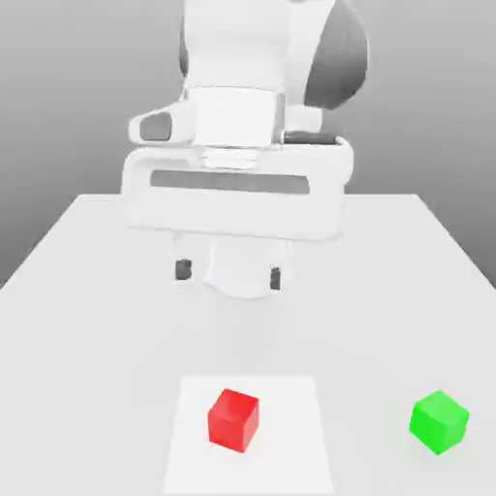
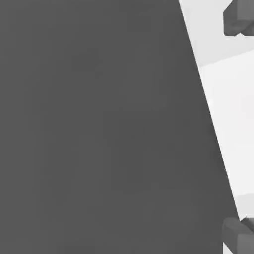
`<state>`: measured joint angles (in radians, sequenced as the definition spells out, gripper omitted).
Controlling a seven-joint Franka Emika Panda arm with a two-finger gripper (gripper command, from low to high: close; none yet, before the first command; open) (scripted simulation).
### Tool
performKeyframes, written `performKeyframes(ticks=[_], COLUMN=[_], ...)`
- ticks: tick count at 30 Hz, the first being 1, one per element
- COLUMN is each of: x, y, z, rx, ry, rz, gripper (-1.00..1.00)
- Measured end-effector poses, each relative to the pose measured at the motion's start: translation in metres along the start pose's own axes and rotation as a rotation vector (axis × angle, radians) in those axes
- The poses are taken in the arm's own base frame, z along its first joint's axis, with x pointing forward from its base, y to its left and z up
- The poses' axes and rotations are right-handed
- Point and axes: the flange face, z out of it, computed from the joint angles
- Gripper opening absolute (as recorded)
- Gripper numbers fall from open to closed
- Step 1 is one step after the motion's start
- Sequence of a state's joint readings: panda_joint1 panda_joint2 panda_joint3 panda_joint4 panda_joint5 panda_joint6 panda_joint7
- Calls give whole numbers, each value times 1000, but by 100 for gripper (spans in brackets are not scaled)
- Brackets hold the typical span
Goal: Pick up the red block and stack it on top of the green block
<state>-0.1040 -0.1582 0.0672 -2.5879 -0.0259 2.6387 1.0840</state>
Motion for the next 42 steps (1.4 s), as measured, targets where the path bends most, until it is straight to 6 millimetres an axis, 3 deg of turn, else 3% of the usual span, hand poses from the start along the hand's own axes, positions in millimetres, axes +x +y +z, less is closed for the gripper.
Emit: performKeyframes(ticks=[5, 11, 12, 19, 25, 27, 30, 33, 34, 38, 39, 42], x=[-23, -37, -39, -39, -37, -79, -158, -240, -259, -280, -282, -282], y=[45, 65, 68, 68, 54, 20, -25, -53, -58, -55, -54, -54], z=[92, 163, 172, 174, 120, 110, 95, 76, 78, 119, 127, 127], rx=[-141, -176, -177, -176, -176, -169, -156, -140, -137, -133, -133, -133], ry=[-90, -113, -113, -112, -114, -125, -143, -159, -162, -164, -164, -164], rz=[85, 105, 105, 105, 88, -41, -254, -451, -492, -528, -530, -530], gripper=[0, 0, -100, -100, -100, -100, -100, -100, -100, -100, 100, 100])
